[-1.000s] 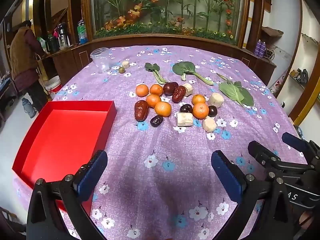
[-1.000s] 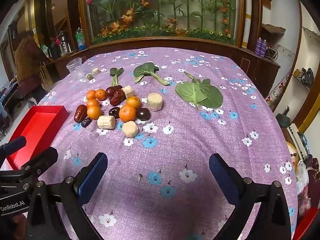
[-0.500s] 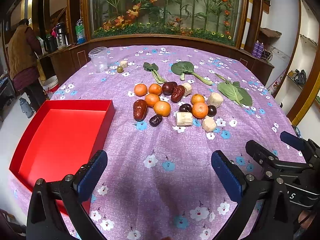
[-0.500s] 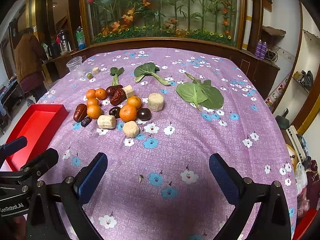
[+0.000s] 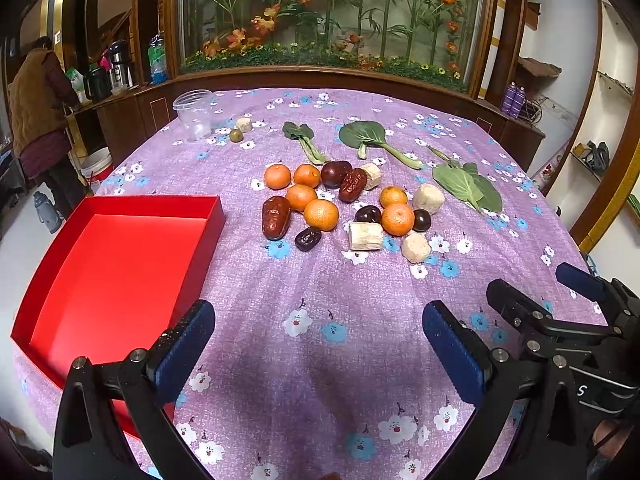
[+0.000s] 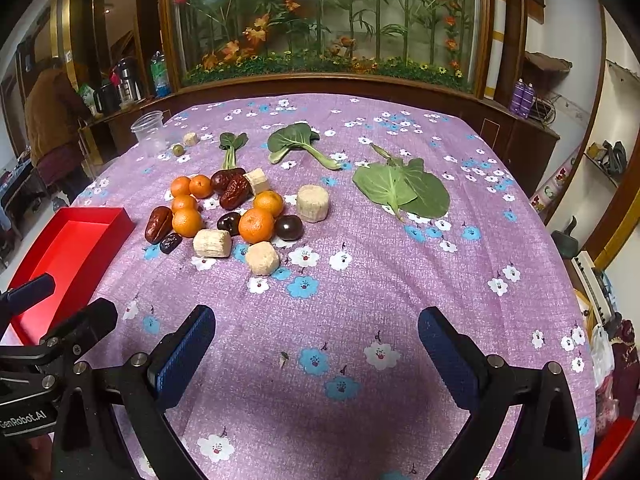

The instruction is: Organize fruits

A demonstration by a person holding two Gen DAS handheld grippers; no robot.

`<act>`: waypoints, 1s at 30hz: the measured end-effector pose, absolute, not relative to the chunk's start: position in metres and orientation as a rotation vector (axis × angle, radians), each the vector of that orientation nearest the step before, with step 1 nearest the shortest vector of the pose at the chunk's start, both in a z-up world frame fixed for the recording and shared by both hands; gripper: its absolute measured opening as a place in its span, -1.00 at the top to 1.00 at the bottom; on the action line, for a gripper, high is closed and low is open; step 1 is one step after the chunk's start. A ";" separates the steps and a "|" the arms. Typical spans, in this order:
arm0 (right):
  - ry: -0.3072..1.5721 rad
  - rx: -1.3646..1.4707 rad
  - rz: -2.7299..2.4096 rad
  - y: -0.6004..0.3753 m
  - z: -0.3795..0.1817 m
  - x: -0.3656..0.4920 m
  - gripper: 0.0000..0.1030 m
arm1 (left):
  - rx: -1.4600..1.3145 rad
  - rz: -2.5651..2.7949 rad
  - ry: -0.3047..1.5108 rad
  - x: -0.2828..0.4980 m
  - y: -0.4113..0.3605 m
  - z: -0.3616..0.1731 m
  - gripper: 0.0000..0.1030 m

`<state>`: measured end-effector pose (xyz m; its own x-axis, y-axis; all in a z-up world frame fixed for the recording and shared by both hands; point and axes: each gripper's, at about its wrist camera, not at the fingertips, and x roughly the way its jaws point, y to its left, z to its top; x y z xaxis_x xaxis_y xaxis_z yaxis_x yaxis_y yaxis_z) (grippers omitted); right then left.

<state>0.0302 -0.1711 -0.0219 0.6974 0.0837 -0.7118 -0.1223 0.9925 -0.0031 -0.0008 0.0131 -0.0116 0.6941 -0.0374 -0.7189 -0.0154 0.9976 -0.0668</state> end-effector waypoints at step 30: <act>0.793 -0.051 0.116 -0.170 -0.024 0.032 -0.99 | -0.069 -0.012 0.804 -0.001 0.014 -0.012 -1.00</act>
<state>0.0320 -0.1700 -0.0238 0.6959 0.0846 -0.7131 -0.1230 0.9924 -0.0023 -0.0010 0.0136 -0.0121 0.6940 -0.0373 -0.7190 -0.0155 0.9977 -0.0667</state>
